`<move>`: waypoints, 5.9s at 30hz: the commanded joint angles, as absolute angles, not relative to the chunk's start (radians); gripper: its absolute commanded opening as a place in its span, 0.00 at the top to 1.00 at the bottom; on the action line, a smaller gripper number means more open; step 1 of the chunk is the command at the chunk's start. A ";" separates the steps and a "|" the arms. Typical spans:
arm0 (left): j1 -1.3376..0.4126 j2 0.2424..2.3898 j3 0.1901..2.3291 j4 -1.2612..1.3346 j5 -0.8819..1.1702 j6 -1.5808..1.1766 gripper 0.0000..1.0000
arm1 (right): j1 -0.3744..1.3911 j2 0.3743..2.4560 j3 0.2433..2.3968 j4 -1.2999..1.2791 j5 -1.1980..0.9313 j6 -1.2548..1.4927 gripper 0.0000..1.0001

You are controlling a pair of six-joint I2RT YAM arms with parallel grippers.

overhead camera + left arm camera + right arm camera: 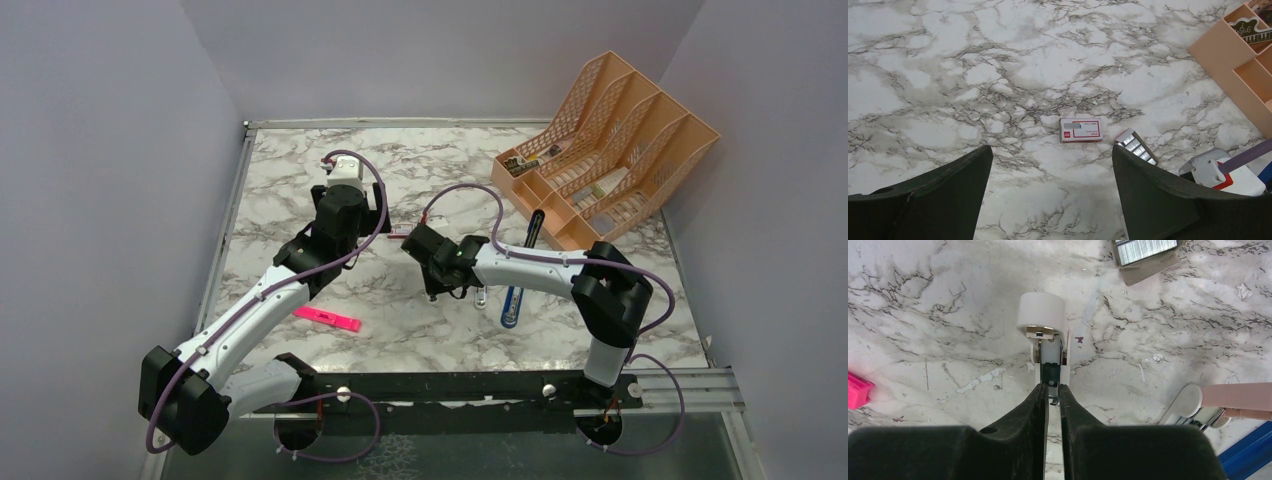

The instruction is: Load the staples into the stapler

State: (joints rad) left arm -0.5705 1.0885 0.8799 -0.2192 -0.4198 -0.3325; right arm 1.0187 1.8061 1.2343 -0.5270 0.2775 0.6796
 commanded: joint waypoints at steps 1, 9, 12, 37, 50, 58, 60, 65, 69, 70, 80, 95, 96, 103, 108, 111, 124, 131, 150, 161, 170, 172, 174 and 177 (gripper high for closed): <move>-0.567 1.087 0.871 -0.202 -0.440 -0.333 0.10 | 1.013 1.811 1.221 -0.557 0.261 0.679 0.82; -0.567 1.087 0.871 -0.201 -0.440 -0.333 0.10 | 1.014 1.825 1.214 -0.552 0.257 0.678 0.83; -0.567 1.086 0.871 -0.202 -0.441 -0.333 0.10 | 1.014 1.834 1.212 -0.548 0.252 0.678 0.83; -0.568 1.084 0.870 -0.202 -0.439 -0.334 0.10 | 1.012 1.776 1.247 -0.536 0.302 0.685 0.73; -0.568 1.085 0.870 -0.202 -0.437 -0.334 0.10 | 1.000 1.804 1.262 -0.541 0.296 0.677 0.71; -0.567 1.088 0.869 -0.202 -0.435 -0.336 0.10 | 1.000 1.838 1.259 -0.542 0.280 0.669 0.73; -0.566 1.088 0.868 -0.202 -0.436 -0.336 0.10 | 1.000 1.850 1.259 -0.542 0.269 0.666 0.73; -0.567 1.090 0.870 -0.202 -0.433 -0.336 0.10 | 1.000 1.863 1.256 -0.544 0.254 0.663 0.74; -0.566 1.089 0.868 -0.200 -0.433 -0.337 0.10 | 1.000 1.856 1.259 -0.549 0.254 0.661 0.75; -0.567 1.089 0.868 -0.202 -0.431 -0.337 0.10 | 1.000 1.850 1.261 -0.550 0.258 0.662 0.75; -0.566 1.087 0.844 -0.239 -0.360 -0.435 0.11 | 0.964 1.742 1.297 -0.528 0.319 0.672 0.71; -0.567 1.102 0.536 -0.078 0.100 -0.782 0.14 | 0.898 1.811 1.413 -0.483 0.207 0.606 0.51; -0.568 1.109 0.513 -0.043 0.131 -0.811 0.17 | 0.897 1.818 1.415 -0.477 0.199 0.599 0.51; -0.567 1.219 0.394 0.231 0.329 -0.945 0.40 | 0.891 1.870 1.443 -0.496 0.167 0.572 0.51; -0.567 1.301 0.390 0.287 0.357 -0.951 0.52 | 0.888 1.875 1.430 -0.493 0.157 0.572 0.54; -0.567 1.342 0.395 0.298 0.365 -0.943 0.55 | 0.885 1.878 1.424 -0.491 0.158 0.572 0.55; -0.569 1.453 0.417 0.334 0.373 -0.937 0.65 | 0.881 1.877 1.410 -0.489 0.143 0.545 0.56; -0.576 1.505 0.445 0.337 0.374 -0.939 0.73 | 0.881 1.882 1.410 -0.486 0.123 0.530 0.56; -0.597 1.560 0.440 0.335 0.331 -0.954 0.88 | 0.880 1.860 1.368 -0.491 0.086 0.505 0.64; -0.597 1.565 0.452 0.313 0.296 -0.957 0.88 | 0.883 1.786 1.270 -0.472 0.045 0.463 0.70; -0.597 1.557 0.467 0.280 0.255 -0.953 0.89 | 0.914 1.713 1.186 -0.460 0.032 0.459 0.72; -0.597 1.553 0.472 0.263 0.244 -0.948 0.89 | 0.938 1.694 1.177 -0.469 0.061 0.471 0.72; -0.597 1.550 0.471 0.254 0.235 -0.944 0.89 | 0.952 1.674 1.161 -0.465 0.067 0.483 0.72; -0.597 1.549 0.473 0.248 0.231 -0.940 0.90 | 0.968 1.662 1.142 -0.472 0.087 0.501 0.72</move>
State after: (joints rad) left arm -0.5934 1.5352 0.4679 0.3313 0.3477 -0.9718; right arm 0.9360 1.6958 1.1748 -0.4141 0.0853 0.4782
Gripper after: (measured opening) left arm 0.110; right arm 0.303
